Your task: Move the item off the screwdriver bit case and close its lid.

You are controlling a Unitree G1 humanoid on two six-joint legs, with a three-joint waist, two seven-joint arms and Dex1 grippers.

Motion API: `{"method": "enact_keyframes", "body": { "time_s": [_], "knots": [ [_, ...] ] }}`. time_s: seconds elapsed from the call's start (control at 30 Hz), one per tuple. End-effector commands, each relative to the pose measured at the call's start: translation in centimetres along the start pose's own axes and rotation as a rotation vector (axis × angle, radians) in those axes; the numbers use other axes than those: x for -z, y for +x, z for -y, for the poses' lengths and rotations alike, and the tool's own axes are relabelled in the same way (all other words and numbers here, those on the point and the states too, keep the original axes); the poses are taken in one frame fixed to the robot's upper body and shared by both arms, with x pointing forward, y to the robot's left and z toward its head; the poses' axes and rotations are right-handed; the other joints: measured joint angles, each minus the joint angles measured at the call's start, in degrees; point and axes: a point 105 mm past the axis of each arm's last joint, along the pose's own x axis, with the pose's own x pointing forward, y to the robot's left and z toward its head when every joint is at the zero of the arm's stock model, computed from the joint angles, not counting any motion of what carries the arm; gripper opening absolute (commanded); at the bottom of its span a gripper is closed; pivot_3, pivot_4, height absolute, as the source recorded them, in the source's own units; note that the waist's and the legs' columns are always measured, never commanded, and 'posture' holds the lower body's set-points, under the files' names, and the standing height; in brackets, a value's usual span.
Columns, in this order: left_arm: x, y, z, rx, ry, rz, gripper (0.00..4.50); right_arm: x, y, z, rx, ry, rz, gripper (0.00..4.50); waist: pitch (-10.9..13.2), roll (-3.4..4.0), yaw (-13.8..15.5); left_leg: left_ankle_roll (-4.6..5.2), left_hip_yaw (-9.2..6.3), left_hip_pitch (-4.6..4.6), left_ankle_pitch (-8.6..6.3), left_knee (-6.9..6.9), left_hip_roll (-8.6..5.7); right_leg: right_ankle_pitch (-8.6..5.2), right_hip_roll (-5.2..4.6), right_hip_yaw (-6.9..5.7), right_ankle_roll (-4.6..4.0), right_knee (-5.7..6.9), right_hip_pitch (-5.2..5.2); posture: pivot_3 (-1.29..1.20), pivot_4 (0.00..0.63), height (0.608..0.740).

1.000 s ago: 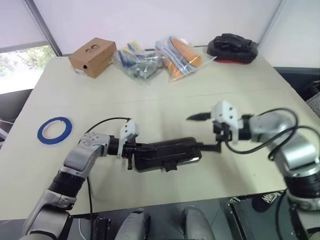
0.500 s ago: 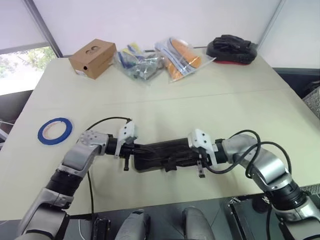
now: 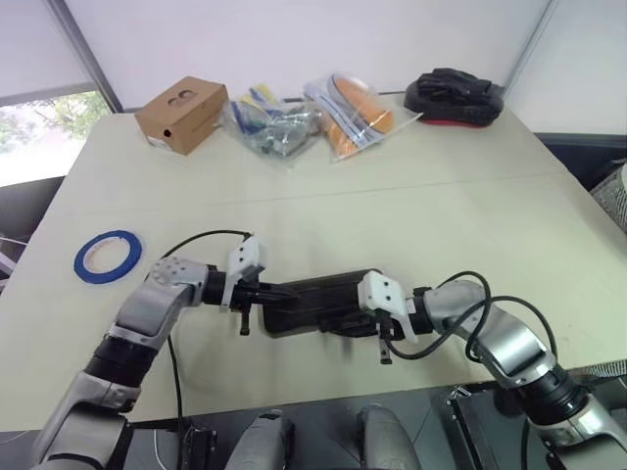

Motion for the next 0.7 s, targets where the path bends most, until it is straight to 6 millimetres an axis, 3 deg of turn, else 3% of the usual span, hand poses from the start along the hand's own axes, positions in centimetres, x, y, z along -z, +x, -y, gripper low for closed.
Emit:
{"method": "enact_keyframes", "body": {
  "time_s": [0.03,0.3,0.47,0.7],
  "knots": [
    [2.5,-0.1,0.3,-0.005,-0.082,-0.087,0.00,0.0,-0.2,0.2,0.031,-0.020,-0.004,0.03,0.00,0.00,0.01,0.00,-0.01,0.00,0.00,0.00,0.00,0.00,0.00,0.00,0.00,-0.01,0.01,0.00,0.150,0.740],
    [2.6,-0.1,0.3,-0.004,-0.081,-0.088,0.00,0.2,-0.1,1.3,0.137,-0.142,-0.046,0.03,-0.01,-0.02,0.02,0.00,-0.01,0.03,0.00,0.01,-0.06,0.00,0.01,0.00,0.00,-0.01,0.05,0.00,0.150,0.740],
    [1.1,-0.1,-0.5,-0.023,-0.083,-0.032,0.00,-0.4,-0.5,0.8,0.131,-0.138,-0.027,0.03,-0.01,-0.02,0.05,0.01,-0.01,0.03,0.00,0.02,-0.06,0.00,0.01,0.00,0.00,-0.01,0.06,0.00,0.150,0.740],
    [-3.6,-0.7,-3.6,-0.066,-0.049,0.082,0.00,-0.2,-0.8,0.6,0.142,-0.147,-0.044,0.03,0.07,-0.14,0.15,0.03,-0.05,-0.03,-0.01,0.11,-0.13,0.00,0.00,-0.02,0.00,0.00,0.05,0.00,0.150,0.740]
  ]
}}
